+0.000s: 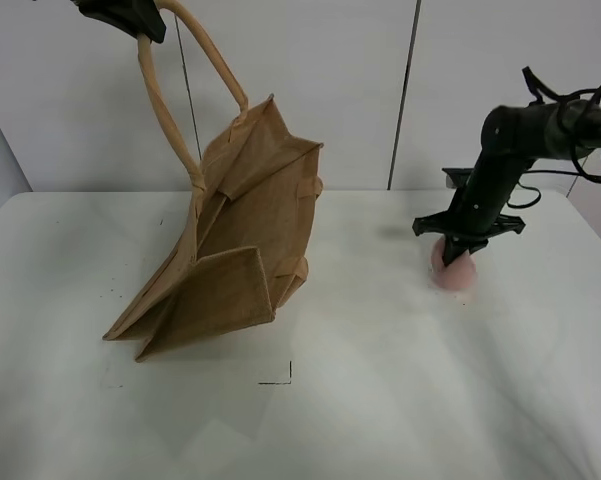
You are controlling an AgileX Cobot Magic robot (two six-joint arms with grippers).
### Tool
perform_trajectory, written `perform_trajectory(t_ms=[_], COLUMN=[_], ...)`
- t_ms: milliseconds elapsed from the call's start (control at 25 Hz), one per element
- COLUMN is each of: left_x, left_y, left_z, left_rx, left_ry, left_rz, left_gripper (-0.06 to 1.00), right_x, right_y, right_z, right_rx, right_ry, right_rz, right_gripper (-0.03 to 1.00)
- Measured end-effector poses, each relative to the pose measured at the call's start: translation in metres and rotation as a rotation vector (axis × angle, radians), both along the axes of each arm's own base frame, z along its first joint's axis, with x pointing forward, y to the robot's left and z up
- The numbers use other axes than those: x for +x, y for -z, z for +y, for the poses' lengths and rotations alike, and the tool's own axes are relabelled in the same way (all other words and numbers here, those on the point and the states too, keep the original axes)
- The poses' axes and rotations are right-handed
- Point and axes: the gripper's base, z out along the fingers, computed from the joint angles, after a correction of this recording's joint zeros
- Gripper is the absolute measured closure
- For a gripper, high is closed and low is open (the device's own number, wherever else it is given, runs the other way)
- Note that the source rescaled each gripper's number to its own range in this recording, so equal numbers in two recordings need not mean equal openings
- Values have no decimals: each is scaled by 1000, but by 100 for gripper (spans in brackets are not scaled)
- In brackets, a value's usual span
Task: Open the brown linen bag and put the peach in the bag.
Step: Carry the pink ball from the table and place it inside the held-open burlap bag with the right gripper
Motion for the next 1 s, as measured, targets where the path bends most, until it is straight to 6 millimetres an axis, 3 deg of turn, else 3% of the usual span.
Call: perform_trajectory(t_ms=[280,400,680,1000], left_x=[0,0,0,0], left_y=[0,0,0,0], left_z=[0,0,0,0], left_rx=[0,0,0,0], left_ry=[0,0,0,0], left_rz=[0,0,0,0], left_gripper=[94,94,94,94], right_x=[7,2,-23,-43], right_y=[-122,-150,-164,-161], right_z=[33,59,139,209], right_rx=[110,167,289,320], right_ry=[-95,-174,-417,-624], right_rz=[-246,-297,-335,-470], right_gripper=[97,97,97,97])
